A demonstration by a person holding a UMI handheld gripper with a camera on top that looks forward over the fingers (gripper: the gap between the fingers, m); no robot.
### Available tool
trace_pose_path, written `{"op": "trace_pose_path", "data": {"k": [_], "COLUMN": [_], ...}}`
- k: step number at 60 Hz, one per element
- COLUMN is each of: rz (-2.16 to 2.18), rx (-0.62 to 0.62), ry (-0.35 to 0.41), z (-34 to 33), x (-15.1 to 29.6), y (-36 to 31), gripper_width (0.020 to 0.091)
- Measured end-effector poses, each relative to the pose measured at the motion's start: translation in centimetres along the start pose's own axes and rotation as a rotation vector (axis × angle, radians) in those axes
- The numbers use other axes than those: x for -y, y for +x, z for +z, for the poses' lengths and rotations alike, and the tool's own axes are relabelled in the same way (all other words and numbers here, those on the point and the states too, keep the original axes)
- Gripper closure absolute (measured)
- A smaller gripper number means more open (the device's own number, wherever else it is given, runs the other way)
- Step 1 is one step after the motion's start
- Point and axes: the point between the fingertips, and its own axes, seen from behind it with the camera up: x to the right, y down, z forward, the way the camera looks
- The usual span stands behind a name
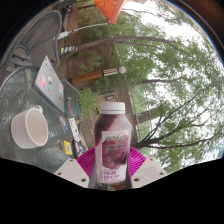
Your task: Pour water
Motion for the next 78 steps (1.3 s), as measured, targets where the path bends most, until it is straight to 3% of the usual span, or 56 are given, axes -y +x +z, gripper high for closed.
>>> {"op": "trace_pose_path", "data": {"k": [10, 16, 25, 35, 40, 45, 56, 59, 66, 78], "rz": [1.102, 1.4, 1.372, 1.331, 1.285, 1.242, 1.296, 1.308, 1.299, 1.297], "rx": [0.273, 0.4, 0.418, 0.463, 0.48, 0.488, 0.575, 0.583, 0.554, 0.437], "ry": [-0.105, -0.205, -0.302, -0.303, -0.295, -0.338, -0.444, -0.474, -0.458, -0.403], "z": [-1.3, -1.5, -1.1, -1.3, -2.0, -2.8, -4.4, -4.7, -5.8, -10.4], "x": [-3.1, -5.1, -9.0, -8.9, -8.9, -9.4, -9.9, -10.1, -10.8, -10.8], "y": [-9.0, -15.3, -20.2, -21.3, -21.7, -22.3, -24.1, -24.5, -24.0, -20.4], "gripper_width": [0.0683, 0.0684, 0.0682, 0.0673, 0.0595, 0.0525, 0.05, 0.0449, 0.0258, 0.0267]}}
